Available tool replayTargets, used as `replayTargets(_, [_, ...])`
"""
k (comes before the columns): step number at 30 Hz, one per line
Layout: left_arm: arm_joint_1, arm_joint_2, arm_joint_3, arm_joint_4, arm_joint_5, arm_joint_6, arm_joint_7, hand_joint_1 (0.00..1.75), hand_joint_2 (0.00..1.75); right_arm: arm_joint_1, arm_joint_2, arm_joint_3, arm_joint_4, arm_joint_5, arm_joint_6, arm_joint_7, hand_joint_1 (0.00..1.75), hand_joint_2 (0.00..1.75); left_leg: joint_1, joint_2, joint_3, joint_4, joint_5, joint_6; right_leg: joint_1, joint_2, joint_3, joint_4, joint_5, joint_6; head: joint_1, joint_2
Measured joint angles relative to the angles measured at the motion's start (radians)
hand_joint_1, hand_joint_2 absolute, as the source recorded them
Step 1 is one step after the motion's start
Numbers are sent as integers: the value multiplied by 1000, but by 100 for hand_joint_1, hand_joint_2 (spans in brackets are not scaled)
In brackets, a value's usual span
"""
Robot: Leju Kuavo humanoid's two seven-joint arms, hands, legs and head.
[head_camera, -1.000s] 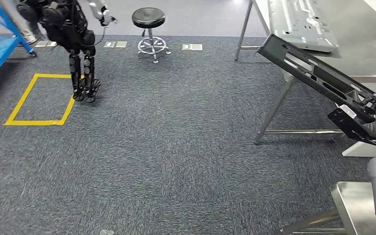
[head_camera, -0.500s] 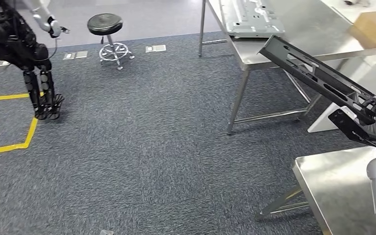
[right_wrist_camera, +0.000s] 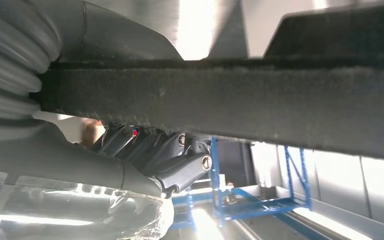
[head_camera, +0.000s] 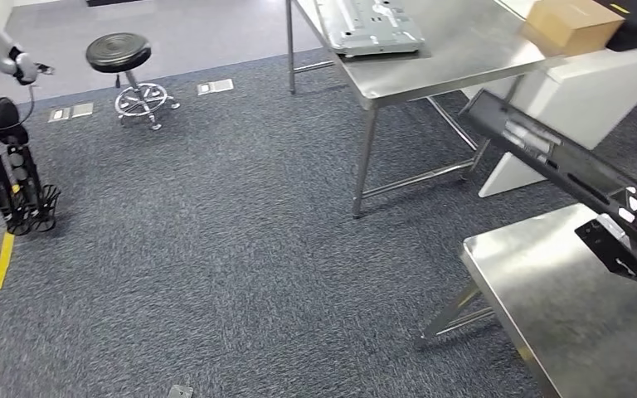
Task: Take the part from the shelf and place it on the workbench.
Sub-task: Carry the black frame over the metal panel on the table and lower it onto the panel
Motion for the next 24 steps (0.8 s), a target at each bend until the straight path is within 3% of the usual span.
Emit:
replayTargets(1, [-1, 1, 0, 0, -1, -1, 1, 0, 175, 10, 2, -6, -10, -1, -1, 0, 175, 175, 0, 11, 0, 9, -8, -9, 2, -16, 28, -51, 14, 2, 1, 0])
replayTargets(2, [-2, 3, 0, 0, -2, -2, 1, 0, 175, 19, 6, -12, -20, -1, -1, 0, 175, 175, -2, 21, 0, 17, -16, -17, 6, -24, 42, -74, 19, -5, 1, 0])
replayTargets(5, [-6, 4, 0, -1, -5, -4, 1, 0, 175, 45, 13, -34, -45, -2, -5, 2, 175, 175, 0, 43, 3, 34, -36, -32, 8, 5, 38, -70, 16, -34, -6, 0])
replayTargets(7, [-10, 4, 0, -1, -10, -6, -2, 0, 175, 60, 13, -48, -57, -2, -6, 1, 175, 175, 9, 3, -11, 77, -71, -41, 4, 28, 36, -67, 18, -49, -10, 0])
replayTargets(9, [-12, 4, 0, -1, -14, -7, -4, 0, 175, 74, 15, -59, -69, -4, -6, 1, 175, 175, 14, -55, -60, 186, -137, -44, 8, 50, 33, -67, 22, -61, -13, 0])
replayTargets(11, [-13, 3, 0, 0, -15, -10, -6, 0, 175, 96, 20, -72, -82, -6, -6, 1, 175, 175, 13, -72, -117, 299, -182, -41, 16, 75, 30, -67, 24, -67, -16, 0])
replayTargets(12, [-14, 3, -1, 0, -17, -12, -7, 0, 175, 109, 23, -79, -89, -7, -6, 0, 175, 175, 13, -75, -130, 318, -179, -36, 21, 88, 29, -67, 25, -69, -16, 0])
replayTargets(13, [-16, 2, -1, 0, -20, -14, -7, 0, 175, 121, 26, -86, -97, -7, -5, 0, 175, 175, 12, -79, -124, 299, -157, -29, 25, 102, 29, -67, 26, -70, -16, 0])
replayTargets(14, [-18, 2, -1, 0, -22, -16, -8, 0, 175, 132, 28, -91, -105, -7, -4, -1, 175, 175, 10, -90, -100, 246, -121, -20, 27, 115, 29, -67, 27, -71, -16, 0])
replayTargets(15, [-22, 2, -1, -1, -24, -17, -8, 0, 175, 141, 30, -95, -114, -6, -2, -2, 175, 175, 7, -118, -67, 176, -86, -9, 27, 127, 29, -67, 29, -72, -16, 0])
replayTargets(17, [-30, 3, -1, -1, -26, -19, -8, 0, 175, 153, 36, -102, -129, -6, 2, -4, 175, 175, 0, -158, -16, 73, -43, 6, 29, 151, 27, -68, 33, -68, -16, 0])
replayTargets(18, [-34, 3, -1, -1, -26, -19, -8, 0, 175, 155, 39, -104, -134, -5, 5, -6, 175, 175, -5, -165, -7, 54, -38, 10, 27, 163, 25, -69, 36, -64, -16, 0])
replayTargets(20, [-45, 3, -1, -1, -25, -19, -8, 0, 175, 158, 41, -106, -138, -1, 12, -12, 175, 175, -9, -136, -1, 41, -29, 15, 30, 180, 18, -75, 45, -51, -16, 0])
replayTargets(22, [-52, 2, -1, -1, -24, -19, -10, 0, 175, 154, 40, -105, -138, 6, 16, -18, 175, 175, -7, -109, 6, 16, -10, 24, 34, 142, -2, -54, 33, -48, -13, 0])
replayTargets(24, [-53, 1, -1, -1, -24, -19, -11, 0, 175, 144, 43, -103, -138, 12, 17, -21, 175, 175, -7, -81, 6, 2, 1, 29, 32, 77, -51, 48, -20, -52, -7, 0])
